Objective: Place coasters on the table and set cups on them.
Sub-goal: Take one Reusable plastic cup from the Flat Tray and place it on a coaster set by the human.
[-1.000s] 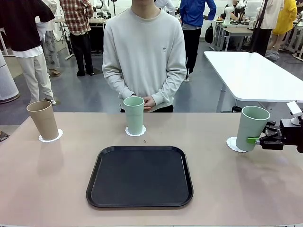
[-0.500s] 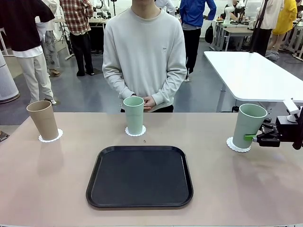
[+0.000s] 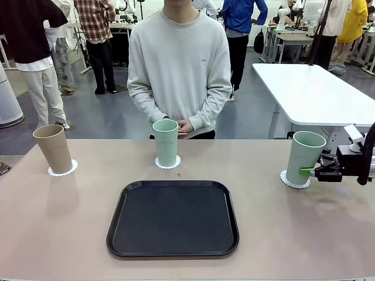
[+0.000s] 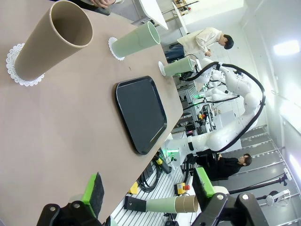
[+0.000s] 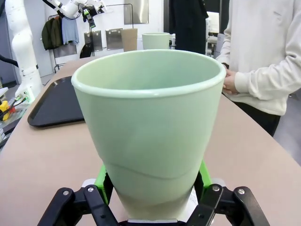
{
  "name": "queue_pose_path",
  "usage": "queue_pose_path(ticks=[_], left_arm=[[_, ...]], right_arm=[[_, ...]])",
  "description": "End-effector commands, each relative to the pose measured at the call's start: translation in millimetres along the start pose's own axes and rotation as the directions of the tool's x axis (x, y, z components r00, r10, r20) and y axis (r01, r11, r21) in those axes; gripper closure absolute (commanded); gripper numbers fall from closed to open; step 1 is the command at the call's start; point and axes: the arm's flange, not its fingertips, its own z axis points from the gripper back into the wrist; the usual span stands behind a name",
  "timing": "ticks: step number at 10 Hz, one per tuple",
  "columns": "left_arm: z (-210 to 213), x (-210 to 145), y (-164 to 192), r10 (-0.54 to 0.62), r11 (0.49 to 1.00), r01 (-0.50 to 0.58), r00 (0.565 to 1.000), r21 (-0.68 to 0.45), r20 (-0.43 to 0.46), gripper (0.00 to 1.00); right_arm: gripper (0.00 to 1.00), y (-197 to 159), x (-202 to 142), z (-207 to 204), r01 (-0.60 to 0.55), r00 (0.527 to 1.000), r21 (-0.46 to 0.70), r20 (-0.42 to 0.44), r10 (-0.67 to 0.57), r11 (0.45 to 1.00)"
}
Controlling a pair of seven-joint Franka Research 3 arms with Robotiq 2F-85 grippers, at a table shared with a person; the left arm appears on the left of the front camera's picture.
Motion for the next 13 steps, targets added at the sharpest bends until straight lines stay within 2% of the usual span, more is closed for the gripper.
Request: queue_pose_path(ticks=[1,13], left_arm=[[1,1,-3,0.005,1.000,-0.005,1.000,-0.011,0.010,0.00],[1,1,-3,0.005,1.000,-0.005,1.000,-0.011,0.010,0.00]], right_arm=[[0.18,-12,-2,5,0.035,0.999,-0.023,0.025,-0.034,0.999],[0.18,-25,-12,-3,0.096,0.995,-0.043,0.037,-0.095,0.994]])
